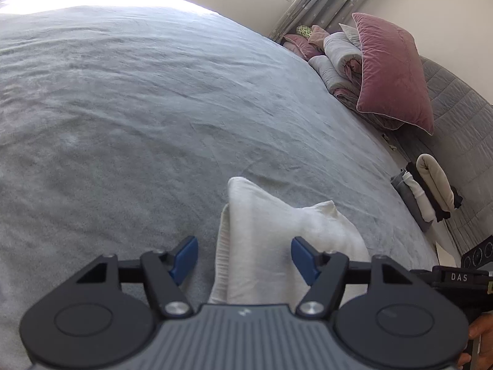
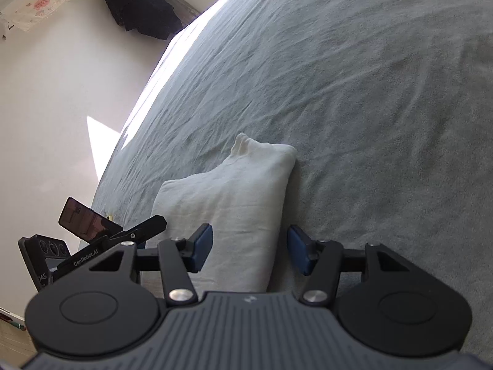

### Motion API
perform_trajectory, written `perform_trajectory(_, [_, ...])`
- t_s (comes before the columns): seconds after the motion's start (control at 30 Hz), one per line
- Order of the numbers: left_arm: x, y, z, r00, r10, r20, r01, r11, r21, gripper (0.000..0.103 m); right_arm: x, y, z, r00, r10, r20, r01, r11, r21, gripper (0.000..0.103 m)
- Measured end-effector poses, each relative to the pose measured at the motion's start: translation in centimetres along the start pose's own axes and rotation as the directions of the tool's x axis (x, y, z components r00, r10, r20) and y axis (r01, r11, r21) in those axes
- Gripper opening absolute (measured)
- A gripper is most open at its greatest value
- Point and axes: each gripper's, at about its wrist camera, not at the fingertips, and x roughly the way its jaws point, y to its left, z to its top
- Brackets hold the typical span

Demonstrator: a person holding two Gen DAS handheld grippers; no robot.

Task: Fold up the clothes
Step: 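Grasp the folded white pants bundle with both grippers from its sides, then carry the folded pants with both grippers and lower them onto the clothes stack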

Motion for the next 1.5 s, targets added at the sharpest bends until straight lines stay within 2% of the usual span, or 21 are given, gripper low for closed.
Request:
perform_trajectory(0.13, [0.8,0.7,0.1,0.999,-0.034,0.017,0.035,0.999,-0.036,0.064,0.5,-1.5,1.3,0.998,0.067,-0.019,-0.065,0.996,0.058,0.053])
perform_trajectory(0.23, [1.3,1.4,0.2,0.998,-0.065,0.028,0.067,0.994,-0.086,0.051,0.9,-2.9,2.3,0.992,0.126,-0.015,-0.124,0.987,0.101,0.042])
perform_trajectory(0.37, [1.6,1.3,-0.3,0.996,-0.070,0.049,0.075,0.991,-0.108,0.037,1.8,-5.1,2.4,0.981,0.193,0.021,-0.193,0.965,0.176,0.014])
perform_trajectory(0.4, [1.6,1.2,-0.4,0.996,-0.070,0.053,0.075,0.991,-0.114,0.033,1.9,-5.2,2.3,0.979,0.201,0.024,-0.202,0.964,0.173,0.012])
perform_trajectory(0.5, [1.7,0.7,-0.7,0.995,-0.072,0.073,0.083,0.984,-0.155,0.019,1.3,-4.1,2.3,0.982,0.184,0.028,-0.186,0.976,0.115,0.014])
perform_trajectory(0.7, [1.0,-1.4,0.1,0.992,-0.052,0.114,0.072,0.981,-0.178,0.016,-0.3,-1.9,2.8,0.979,0.192,0.071,-0.194,0.981,0.017,0.015])
perform_trajectory(1.0, [1.5,-9.2,2.8,0.981,-0.083,0.178,0.101,0.990,-0.096,0.015,-5.2,0.3,4.0,0.951,0.219,0.218,-0.204,0.975,-0.091,0.015])
perform_trajectory(1.27, [3.9,-18.1,7.0,0.966,-0.152,0.208,0.155,0.988,-0.001,0.015,-10.5,-0.3,6.7,0.900,0.205,0.385,-0.164,0.977,-0.137,0.015])
perform_trajectory(1.5, [9.5,-28.1,10.1,0.956,-0.220,0.195,0.209,0.975,0.078,0.015,-15.9,-4.4,11.4,0.834,0.180,0.521,-0.133,0.983,-0.126,0.015])
